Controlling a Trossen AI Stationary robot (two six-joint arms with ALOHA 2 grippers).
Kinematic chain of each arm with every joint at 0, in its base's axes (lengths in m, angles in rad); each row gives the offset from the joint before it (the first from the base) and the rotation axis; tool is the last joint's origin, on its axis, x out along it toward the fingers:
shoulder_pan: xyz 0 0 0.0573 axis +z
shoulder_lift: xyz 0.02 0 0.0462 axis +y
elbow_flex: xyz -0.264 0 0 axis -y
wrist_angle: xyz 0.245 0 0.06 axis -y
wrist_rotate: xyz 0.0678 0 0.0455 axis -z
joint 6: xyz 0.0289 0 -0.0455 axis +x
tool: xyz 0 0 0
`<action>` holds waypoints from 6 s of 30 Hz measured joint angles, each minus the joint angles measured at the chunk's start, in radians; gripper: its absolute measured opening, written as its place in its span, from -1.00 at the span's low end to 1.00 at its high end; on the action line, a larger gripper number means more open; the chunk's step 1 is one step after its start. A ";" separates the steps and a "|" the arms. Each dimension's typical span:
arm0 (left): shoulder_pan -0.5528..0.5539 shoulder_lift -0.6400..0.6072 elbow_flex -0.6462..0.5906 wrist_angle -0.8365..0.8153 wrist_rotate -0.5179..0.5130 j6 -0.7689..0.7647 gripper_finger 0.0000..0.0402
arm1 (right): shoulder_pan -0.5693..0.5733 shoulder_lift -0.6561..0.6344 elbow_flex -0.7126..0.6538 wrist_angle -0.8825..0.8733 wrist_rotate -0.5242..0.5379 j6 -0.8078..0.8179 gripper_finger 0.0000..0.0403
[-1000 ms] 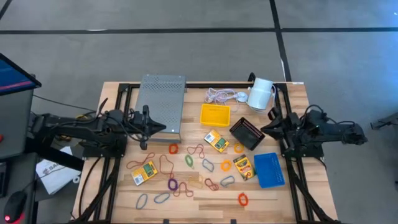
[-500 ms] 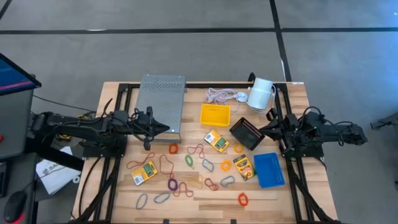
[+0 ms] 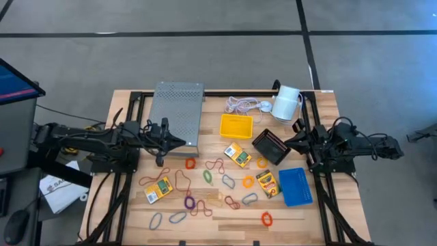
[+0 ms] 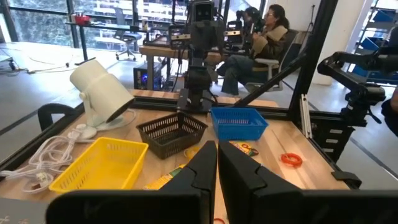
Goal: Pick & Place Office Desk Supplies
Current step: Put the yellow spring keychain into the blue bin
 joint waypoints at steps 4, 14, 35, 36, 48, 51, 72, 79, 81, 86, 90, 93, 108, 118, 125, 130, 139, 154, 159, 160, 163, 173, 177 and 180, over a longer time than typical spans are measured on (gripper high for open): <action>0.000 -0.011 0.000 -0.002 0.000 0.003 -0.94 | 0.000 0.000 0.001 0.005 -0.001 0.000 -0.89; 0.000 -0.037 0.000 -0.056 0.001 -0.001 -0.94 | 0.000 0.008 0.001 -0.054 -0.001 -0.086 -0.89; -0.005 -0.361 0.002 -0.452 0.021 -0.110 -0.94 | 0.012 0.658 0.368 -0.346 0.078 -0.029 -0.75; -0.009 -0.359 -0.001 -0.458 0.025 -0.123 -0.94 | 0.017 0.696 0.402 -0.380 0.078 -0.029 -0.75; -0.054 -0.300 -0.001 -0.421 0.034 -0.048 -0.94 | 0.108 1.115 0.749 -0.776 0.073 -0.063 -0.75; -0.054 -0.275 -0.001 -0.419 0.034 -0.028 -0.94 | 0.140 1.203 0.816 -0.838 0.040 -0.078 -0.75; -0.083 -0.247 -0.001 -0.335 0.053 0.076 -0.94 | 0.313 1.720 1.104 -1.032 0.128 -0.074 -0.23; -0.094 -0.242 -0.001 -0.325 0.053 0.077 -0.94 | 0.331 1.815 1.118 -1.058 0.158 -0.094 -0.30; -0.093 -0.237 0.000 -0.322 0.053 0.077 -0.94 | 0.331 1.831 1.118 -1.068 0.159 -0.099 -0.34; -0.093 -0.228 0.000 -0.314 0.053 0.077 -0.94 | 0.336 1.843 1.115 -1.061 0.175 -0.108 -0.41; -0.093 -0.223 0.000 -0.308 0.053 0.077 -0.94 | 0.336 1.843 1.114 -1.047 0.183 -0.107 -0.44; -0.093 -0.223 0.000 -0.309 0.053 0.077 -0.94 | 0.336 1.843 1.114 -1.042 0.184 -0.106 -0.45; -0.093 -0.223 0.000 -0.310 0.053 0.077 -0.94 | 0.336 1.843 1.112 -1.082 0.125 -0.105 -0.45; -0.093 -0.223 0.000 -0.310 0.053 0.077 -0.94 | 0.327 1.876 1.114 -1.022 0.123 -0.075 -0.27; -0.093 -0.223 0.000 -0.311 0.053 0.084 -0.94 | 0.327 1.935 1.124 -1.039 0.112 -0.068 -0.32; -0.093 -0.223 0.000 -0.311 0.053 0.085 -0.94 | 0.319 1.913 1.115 -1.034 0.131 -0.044 -0.63; -0.093 -0.223 0.000 -0.310 0.053 0.085 -0.94 | 0.282 1.838 1.104 -1.052 0.140 0.015 -0.97; -0.093 -0.224 0.000 -0.305 0.053 0.077 -0.94 | 0.215 1.515 1.110 -1.134 0.130 0.118 -0.99; -0.093 -0.224 0.000 -0.266 0.053 0.075 -0.94 | 0.194 1.383 1.070 -1.180 0.134 0.155 -1.00; -0.093 -0.224 0.000 -0.258 0.053 0.074 -0.94 | 0.189 1.345 1.041 -1.175 0.134 0.173 -1.00; -0.093 -0.223 0.000 -0.238 0.053 0.071 -0.94 | 0.181 1.211 0.915 -1.124 0.134 0.253 -1.00; -0.094 -0.123 0.001 -0.007 0.053 -0.005 -0.94 | 0.359 0.767 0.573 -0.977 0.192 0.703 -1.00; -0.104 -0.009 0.023 0.065 0.053 -0.009 -0.94 | 0.484 0.711 0.566 -1.020 0.260 0.833 -1.00; -0.110 0.066 0.062 0.070 0.053 -0.007 -0.94 | 0.568 0.720 0.566 -1.112 0.263 0.947 -1.00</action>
